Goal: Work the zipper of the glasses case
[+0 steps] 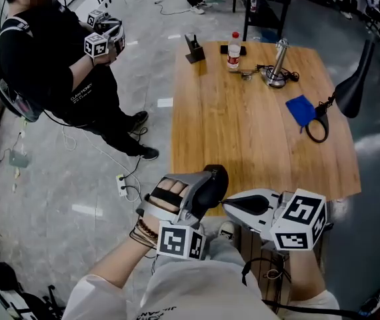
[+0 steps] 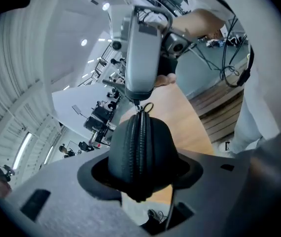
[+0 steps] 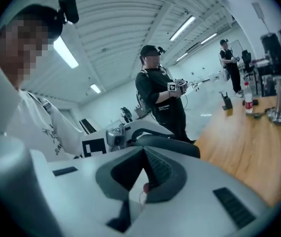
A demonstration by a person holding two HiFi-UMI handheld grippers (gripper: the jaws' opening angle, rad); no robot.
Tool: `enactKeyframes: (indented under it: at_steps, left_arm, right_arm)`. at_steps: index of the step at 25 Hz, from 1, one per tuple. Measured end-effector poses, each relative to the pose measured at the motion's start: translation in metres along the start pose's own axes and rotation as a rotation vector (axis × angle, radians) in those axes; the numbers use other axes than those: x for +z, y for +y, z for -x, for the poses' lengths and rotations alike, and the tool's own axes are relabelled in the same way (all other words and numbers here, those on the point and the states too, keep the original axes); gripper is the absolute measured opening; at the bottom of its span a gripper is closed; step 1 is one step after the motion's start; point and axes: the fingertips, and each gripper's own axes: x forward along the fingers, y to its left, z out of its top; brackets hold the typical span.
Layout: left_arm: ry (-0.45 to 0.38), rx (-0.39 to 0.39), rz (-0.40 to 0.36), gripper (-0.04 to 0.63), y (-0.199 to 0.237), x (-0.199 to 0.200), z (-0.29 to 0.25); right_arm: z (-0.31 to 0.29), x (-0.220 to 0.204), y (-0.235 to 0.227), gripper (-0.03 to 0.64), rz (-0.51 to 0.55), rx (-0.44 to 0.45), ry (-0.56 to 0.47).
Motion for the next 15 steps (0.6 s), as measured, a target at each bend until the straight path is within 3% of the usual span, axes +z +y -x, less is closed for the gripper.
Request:
enactKeyframes:
  at_steps: [4, 9, 12, 15]
  left_arm:
    - [0.072, -0.013, -0.008, 0.253, -0.004, -0.011, -0.010]
    - [0.114, -0.015, -0.040, 0.249, -0.015, -0.020, -0.019]
    - [0.061, -0.028, 0.003, 0.250, -0.020, -0.013, -0.017]
    - [-0.118, -0.034, 0.129, 0.258, -0.012, 0.006, -0.001]
  right_arm:
    - [-0.010, -0.007, -0.003, 0.000, 0.072, -0.127, 0.069]
    - [-0.033, -0.016, 0.009, 0.002, 0.102, -0.170, 0.104]
    - [-0.039, -0.018, 0.016, 0.002, 0.096, -0.134, 0.087]
    - [-0.025, -0.008, 0.026, 0.002, 0.027, 0.016, -0.002]
